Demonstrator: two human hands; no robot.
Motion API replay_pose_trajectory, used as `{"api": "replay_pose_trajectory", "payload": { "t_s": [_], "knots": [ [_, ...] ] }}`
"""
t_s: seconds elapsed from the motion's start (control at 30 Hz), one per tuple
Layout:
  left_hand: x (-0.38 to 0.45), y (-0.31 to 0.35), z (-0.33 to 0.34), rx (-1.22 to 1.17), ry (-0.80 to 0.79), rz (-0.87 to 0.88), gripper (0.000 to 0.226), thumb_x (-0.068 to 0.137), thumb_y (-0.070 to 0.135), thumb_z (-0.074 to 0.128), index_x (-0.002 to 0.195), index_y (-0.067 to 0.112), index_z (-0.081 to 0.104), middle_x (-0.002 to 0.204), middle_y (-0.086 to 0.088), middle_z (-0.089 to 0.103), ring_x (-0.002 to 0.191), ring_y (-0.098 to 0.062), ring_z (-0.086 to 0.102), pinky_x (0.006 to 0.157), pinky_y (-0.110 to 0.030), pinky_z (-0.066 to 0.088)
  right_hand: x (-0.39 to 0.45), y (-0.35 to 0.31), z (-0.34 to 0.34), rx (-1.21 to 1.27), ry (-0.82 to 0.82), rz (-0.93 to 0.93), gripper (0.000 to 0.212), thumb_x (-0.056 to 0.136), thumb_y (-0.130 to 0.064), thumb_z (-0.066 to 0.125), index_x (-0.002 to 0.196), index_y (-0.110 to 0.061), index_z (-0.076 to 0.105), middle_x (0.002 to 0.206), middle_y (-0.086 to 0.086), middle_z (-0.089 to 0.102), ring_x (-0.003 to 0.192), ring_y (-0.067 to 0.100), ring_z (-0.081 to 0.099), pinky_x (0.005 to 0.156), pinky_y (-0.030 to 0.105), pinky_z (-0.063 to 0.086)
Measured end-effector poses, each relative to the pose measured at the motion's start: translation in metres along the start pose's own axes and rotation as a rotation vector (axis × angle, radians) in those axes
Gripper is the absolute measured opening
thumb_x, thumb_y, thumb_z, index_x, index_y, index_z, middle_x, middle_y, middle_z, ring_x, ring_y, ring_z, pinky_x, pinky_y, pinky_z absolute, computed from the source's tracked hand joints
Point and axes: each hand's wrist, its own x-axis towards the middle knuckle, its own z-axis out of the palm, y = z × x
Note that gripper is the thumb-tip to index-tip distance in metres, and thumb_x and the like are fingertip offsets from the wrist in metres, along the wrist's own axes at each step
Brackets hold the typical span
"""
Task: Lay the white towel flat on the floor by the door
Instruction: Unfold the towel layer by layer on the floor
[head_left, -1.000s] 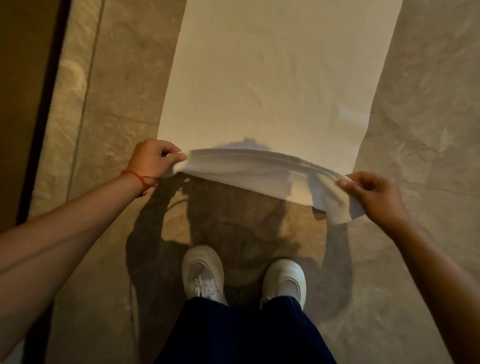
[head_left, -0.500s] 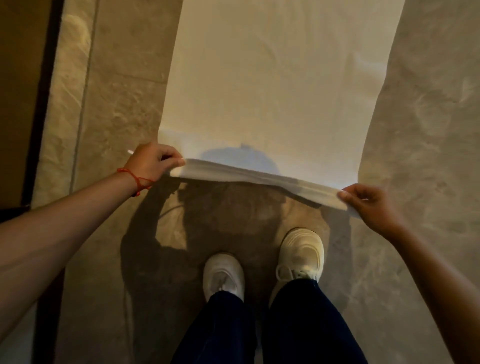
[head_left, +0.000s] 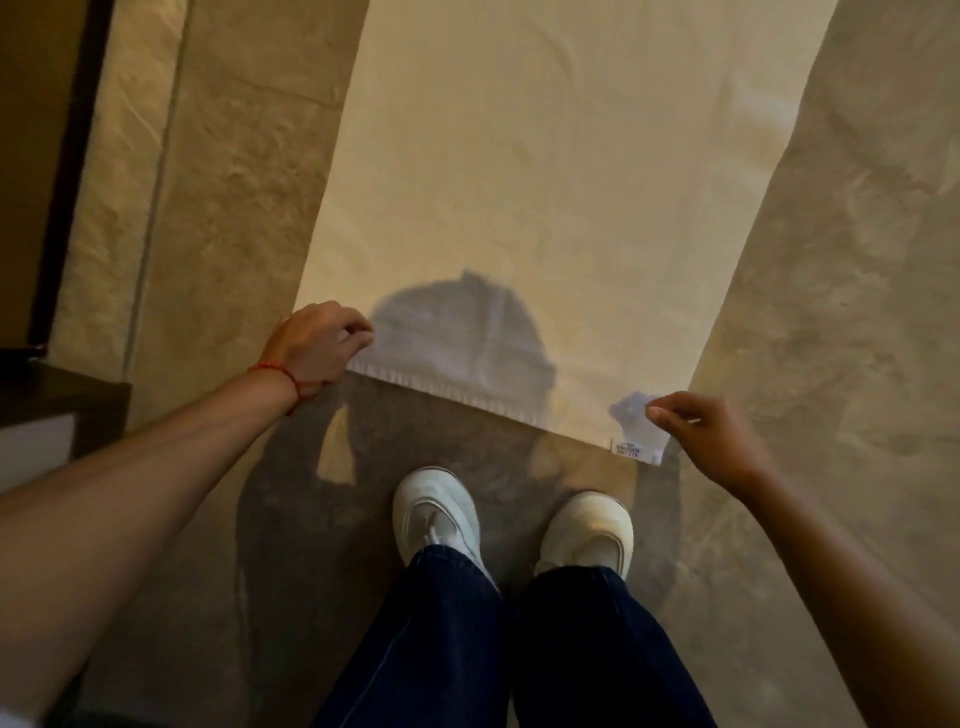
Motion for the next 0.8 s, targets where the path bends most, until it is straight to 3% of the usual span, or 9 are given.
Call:
{"api": "replay_pose_trajectory", "payload": {
  "t_s": [0.17, 0.3, 0.43, 0.57, 0.8],
  "knots": [
    [-0.034, 0.035, -0.016, 0.026, 0.175, 0.02, 0.049, 0.079, 0.035, 0.039, 0.107, 0.003, 0.062, 0.108, -0.023, 0.065, 0.099, -0.04, 0.058, 0.084, -0.047, 0.046, -0.024, -0.044, -0.028, -0.143, 0.11, -0.066, 0.029, 0.089, -0.029, 0.054, 0.113, -0.014, 0.062, 0.117, 0.009, 0.064, 0.103, 0.023, 0.057, 0.084, 0.032, 0.04],
    [-0.063, 0.069, -0.041, 0.047, 0.26, 0.006, 0.047, 0.08, 0.031, 0.039, 0.11, 0.001, 0.058, 0.111, -0.023, 0.064, 0.103, -0.039, 0.059, 0.085, -0.048, 0.047, -0.04, -0.101, -0.06, -0.356, 0.156, -0.228, 0.036, 0.089, -0.034, 0.051, 0.121, -0.018, 0.056, 0.126, 0.008, 0.058, 0.118, 0.025, 0.05, 0.092, 0.038, 0.042],
    [-0.09, 0.107, -0.066, 0.018, 0.341, -0.04, 0.043, 0.084, 0.031, 0.039, 0.113, 0.005, 0.056, 0.114, -0.019, 0.063, 0.109, -0.033, 0.056, 0.091, -0.038, 0.034, -0.042, -0.162, -0.09, -0.431, 0.196, -0.352, 0.038, 0.09, -0.035, 0.049, 0.123, -0.017, 0.054, 0.129, 0.008, 0.057, 0.122, 0.026, 0.048, 0.095, 0.041, 0.042],
    [-0.104, 0.134, -0.089, -0.029, 0.375, -0.081, 0.041, 0.086, 0.033, 0.039, 0.116, 0.009, 0.054, 0.119, -0.016, 0.061, 0.116, -0.024, 0.043, 0.093, -0.039, 0.038, -0.029, -0.201, -0.115, -0.443, 0.171, -0.405, 0.041, 0.091, -0.037, 0.046, 0.126, -0.017, 0.052, 0.132, 0.008, 0.055, 0.124, 0.027, 0.046, 0.097, 0.043, 0.041],
    [-0.085, 0.178, -0.121, -0.079, 0.502, -0.34, 0.044, 0.086, 0.035, 0.038, 0.115, 0.006, 0.055, 0.119, -0.019, 0.059, 0.111, -0.033, 0.052, 0.09, -0.045, 0.044, 0.027, -0.226, -0.191, -0.499, 0.042, -0.524, 0.044, 0.091, -0.042, 0.041, 0.123, -0.015, 0.054, 0.129, 0.01, 0.057, 0.122, 0.029, 0.048, 0.097, 0.042, 0.041]
  ]
}}
